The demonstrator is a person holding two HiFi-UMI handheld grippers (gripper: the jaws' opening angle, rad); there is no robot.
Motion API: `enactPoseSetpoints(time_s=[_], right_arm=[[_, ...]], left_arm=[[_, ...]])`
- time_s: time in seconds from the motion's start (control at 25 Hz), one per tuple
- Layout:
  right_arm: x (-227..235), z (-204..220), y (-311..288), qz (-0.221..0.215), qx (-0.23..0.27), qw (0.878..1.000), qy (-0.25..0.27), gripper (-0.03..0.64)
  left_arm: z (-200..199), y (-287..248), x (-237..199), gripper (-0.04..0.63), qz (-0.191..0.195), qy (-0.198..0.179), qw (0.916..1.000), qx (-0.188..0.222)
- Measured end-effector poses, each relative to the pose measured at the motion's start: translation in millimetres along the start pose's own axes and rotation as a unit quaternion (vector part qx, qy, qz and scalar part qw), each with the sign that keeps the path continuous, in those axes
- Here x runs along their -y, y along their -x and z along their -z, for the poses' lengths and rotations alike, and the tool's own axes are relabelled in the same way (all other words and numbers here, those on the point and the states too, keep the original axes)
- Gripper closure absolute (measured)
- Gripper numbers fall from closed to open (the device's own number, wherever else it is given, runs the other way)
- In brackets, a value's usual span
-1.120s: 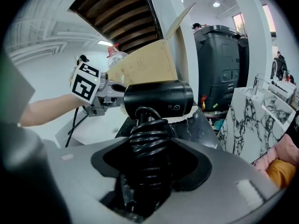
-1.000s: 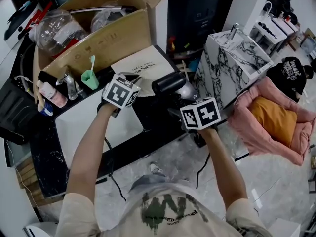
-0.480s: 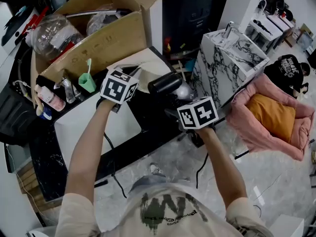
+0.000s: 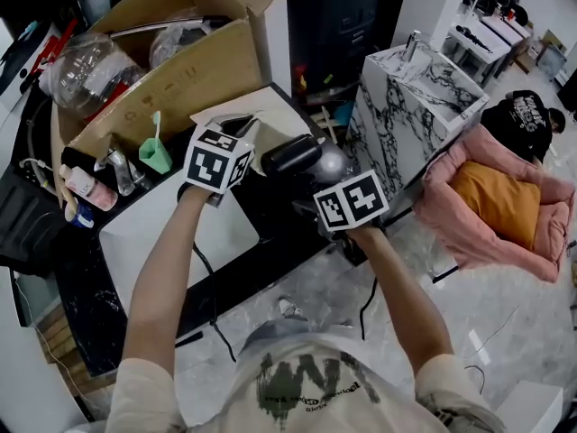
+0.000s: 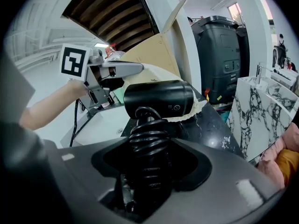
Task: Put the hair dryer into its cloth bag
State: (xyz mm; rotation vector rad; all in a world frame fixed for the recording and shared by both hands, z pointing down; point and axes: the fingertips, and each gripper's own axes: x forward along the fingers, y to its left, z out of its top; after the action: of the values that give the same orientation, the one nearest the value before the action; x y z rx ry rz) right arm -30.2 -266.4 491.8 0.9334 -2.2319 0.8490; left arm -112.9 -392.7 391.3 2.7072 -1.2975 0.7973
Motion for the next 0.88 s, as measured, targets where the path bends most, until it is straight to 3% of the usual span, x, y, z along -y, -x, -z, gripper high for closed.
enactPoseSetpoints(time_s=[0.28,0.6,0.88], right_arm=[[-6,0,-17,-0.009,-0.008,1.0,-0.011,0.356],[-21,-5,-17,-0.002,-0.005,1.0,0.026,0.356],[-21,-9,-29,-0.01,-0.01,1.0,0.014,0.356]], left_arm=[[-2,-2,4,0.563,0.008,0.001,0.9999,0.006],[1,-3,-3,0.563,0.003,0.016,0.9998,0.012],[3,1,3,0.563,0.018,0.01,0.9998,0.008]])
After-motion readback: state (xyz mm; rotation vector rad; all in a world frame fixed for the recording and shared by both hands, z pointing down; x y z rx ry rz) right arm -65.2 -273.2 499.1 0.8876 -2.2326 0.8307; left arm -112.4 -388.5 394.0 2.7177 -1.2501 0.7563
